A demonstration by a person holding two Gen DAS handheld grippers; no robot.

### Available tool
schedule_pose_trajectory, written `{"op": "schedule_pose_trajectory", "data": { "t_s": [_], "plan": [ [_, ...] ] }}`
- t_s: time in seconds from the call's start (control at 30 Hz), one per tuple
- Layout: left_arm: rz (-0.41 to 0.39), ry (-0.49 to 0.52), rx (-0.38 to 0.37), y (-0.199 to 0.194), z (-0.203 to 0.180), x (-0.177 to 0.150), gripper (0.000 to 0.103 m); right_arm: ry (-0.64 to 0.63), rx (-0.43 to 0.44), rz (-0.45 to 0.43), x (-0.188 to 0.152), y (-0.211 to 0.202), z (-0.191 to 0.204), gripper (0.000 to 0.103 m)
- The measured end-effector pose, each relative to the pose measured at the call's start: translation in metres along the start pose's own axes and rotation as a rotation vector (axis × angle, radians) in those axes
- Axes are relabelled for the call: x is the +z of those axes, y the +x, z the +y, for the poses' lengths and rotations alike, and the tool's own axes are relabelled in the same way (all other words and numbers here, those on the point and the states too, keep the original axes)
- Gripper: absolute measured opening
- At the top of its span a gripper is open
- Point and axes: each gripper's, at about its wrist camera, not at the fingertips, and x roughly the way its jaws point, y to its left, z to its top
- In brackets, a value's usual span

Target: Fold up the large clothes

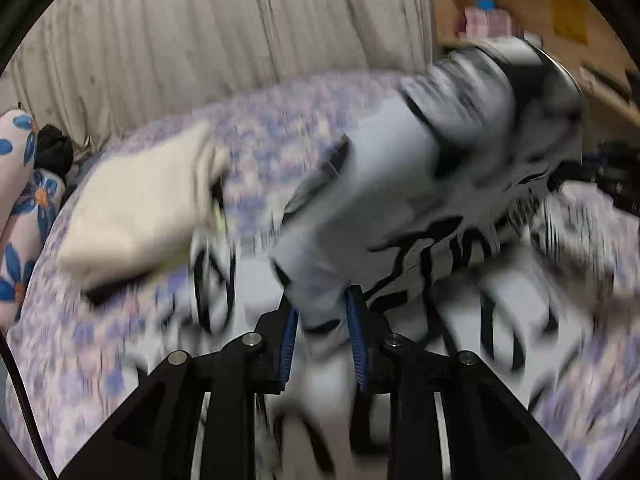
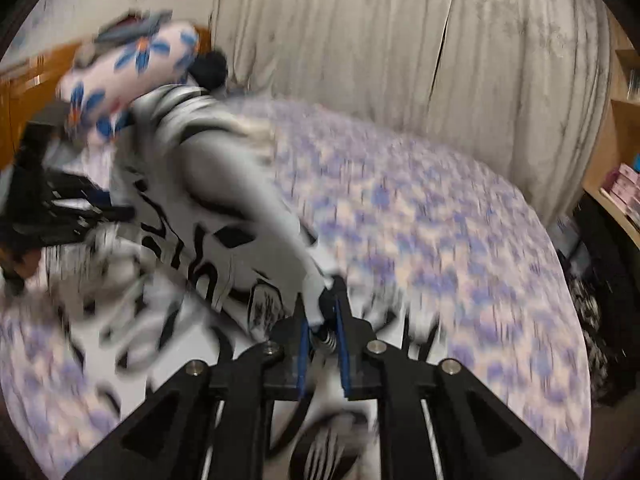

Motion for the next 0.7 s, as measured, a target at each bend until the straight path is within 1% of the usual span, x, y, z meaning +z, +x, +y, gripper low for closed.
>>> {"op": "schedule_pose_trajectory", "data": {
  "t_s": [0.07, 0.1, 0.17, 0.2, 0.23, 0.3, 0.37, 0.4, 0.43, 0.47, 0.5, 0.53, 0.6, 0.7],
  "plan": [
    [0.054, -0.011, -0.008, -0.004, -0.002, -0.023, 0.023, 0.04, 0.005, 0.055, -0.025, -0.006, 0.009, 0.013],
    [0.089, -0.031, -0.023, -0.008, -0.003, -0.038, 0.026, 0.062, 0.012, 0.071, -0.034, -0.009, 0.012, 0.013],
    [0.122, -0.061, -0.049, -0.016, -0.001, -0.053, 0.03, 0.124, 0.028, 0.095, -0.052, -0.018, 0.016, 0.013],
    [0.13, -0.074, -0.052, -0.02, -0.002, -0.06, 0.036, 0.153, 0.038, 0.103, -0.058, -0.021, 0.018, 0.013],
    [0.136, -0.086, -0.054, -0.026, -0.002, -0.066, 0.04, 0.19, 0.054, 0.111, -0.064, -0.025, 0.021, 0.013],
    [0.128, -0.11, -0.061, -0.038, -0.006, -0.074, 0.054, 0.243, 0.083, 0.122, -0.072, -0.031, 0.026, 0.013],
    [0.118, -0.14, -0.074, -0.047, -0.005, -0.073, 0.062, 0.294, 0.118, 0.135, -0.074, -0.037, 0.029, 0.015],
    [0.107, -0.16, -0.091, -0.053, -0.005, -0.074, 0.065, 0.326, 0.143, 0.143, -0.076, -0.038, 0.031, 0.02],
    [0.102, -0.176, -0.106, -0.055, -0.003, -0.073, 0.067, 0.356, 0.167, 0.145, -0.077, -0.04, 0.033, 0.028],
    [0.098, -0.194, -0.123, -0.059, -0.003, -0.071, 0.072, 0.373, 0.181, 0.145, -0.077, -0.041, 0.033, 0.033],
    [0.094, -0.21, -0.142, -0.064, -0.006, -0.069, 0.078, 0.404, 0.208, 0.141, -0.077, -0.044, 0.035, 0.041],
    [0.091, -0.221, -0.157, -0.069, -0.008, -0.066, 0.08, 0.435, 0.24, 0.137, -0.076, -0.045, 0.037, 0.047],
    [0.084, -0.245, -0.197, -0.073, -0.009, -0.061, 0.084, 0.49, 0.286, 0.136, -0.077, -0.047, 0.038, 0.051],
    [0.09, -0.292, -0.246, -0.069, -0.009, -0.052, 0.084, 0.591, 0.37, 0.145, -0.074, -0.039, 0.033, 0.055]
  ]
}}
